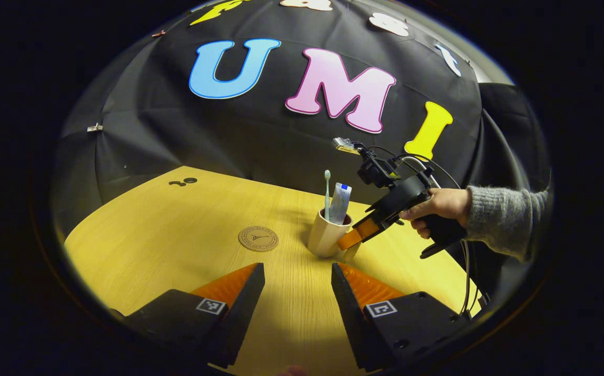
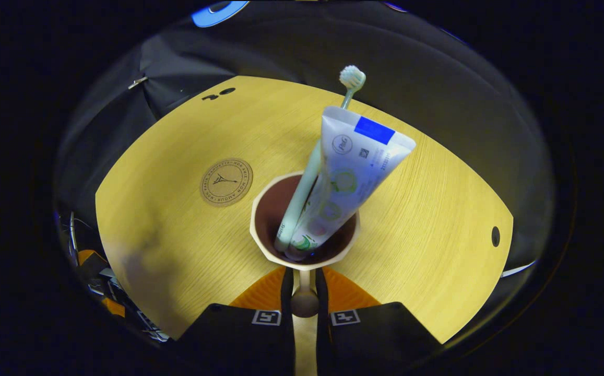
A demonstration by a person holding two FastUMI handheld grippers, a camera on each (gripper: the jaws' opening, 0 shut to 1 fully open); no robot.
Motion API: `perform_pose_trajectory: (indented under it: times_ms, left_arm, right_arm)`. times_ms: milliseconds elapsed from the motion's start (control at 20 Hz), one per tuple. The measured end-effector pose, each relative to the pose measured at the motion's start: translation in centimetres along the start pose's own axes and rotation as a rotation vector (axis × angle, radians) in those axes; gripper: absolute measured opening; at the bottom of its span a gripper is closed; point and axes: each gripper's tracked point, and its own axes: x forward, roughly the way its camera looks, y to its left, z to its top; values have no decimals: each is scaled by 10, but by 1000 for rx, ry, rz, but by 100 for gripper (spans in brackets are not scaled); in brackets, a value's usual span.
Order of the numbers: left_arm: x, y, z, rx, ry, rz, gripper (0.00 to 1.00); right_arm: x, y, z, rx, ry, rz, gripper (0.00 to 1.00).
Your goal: Put the toothbrush and toothpaste on the desktop into the cup, then pick up the cup and place it on the coaster on the desktop.
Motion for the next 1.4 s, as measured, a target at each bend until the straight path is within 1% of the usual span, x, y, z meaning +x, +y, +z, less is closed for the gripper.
perform_pose_trajectory:
  times_ms: [50, 100, 200, 300, 450, 550, 750, 1100, 1400]
  left_arm:
    - [1, 0, 0, -3, 1, -2, 82]
    - [2, 2, 1, -4, -2, -2, 82]
    - [4, 3, 3, -6, -4, -4, 82]
    - [4, 5, 6, -4, -6, -3, 82]
    - [1, 9, 8, -5, -7, 1, 82]
    - [-3, 12, 10, -5, -8, 5, 82]
    - [-13, 25, 11, -9, -15, 27, 82]
    - [-29, 50, 9, -49, -23, 86, 82]
    - [-35, 66, 4, -81, -21, 128, 82]
  right_arm:
    - [-2, 0, -1, 9, -6, 7, 16]
    - [0, 2, -1, 10, -10, 9, 15]
    - [2, 2, 1, 18, -19, -2, 15]
    - [-4, 4, 6, 37, -38, 5, 15]
    - [-16, 11, 25, 45, -70, 20, 15]
    - [-19, 21, 39, 30, -87, 31, 15]
    - [-8, 53, 64, -16, -97, 60, 15]
    - [14, 104, 87, -100, -76, 107, 15]
    - [34, 126, 93, -156, -48, 108, 15]
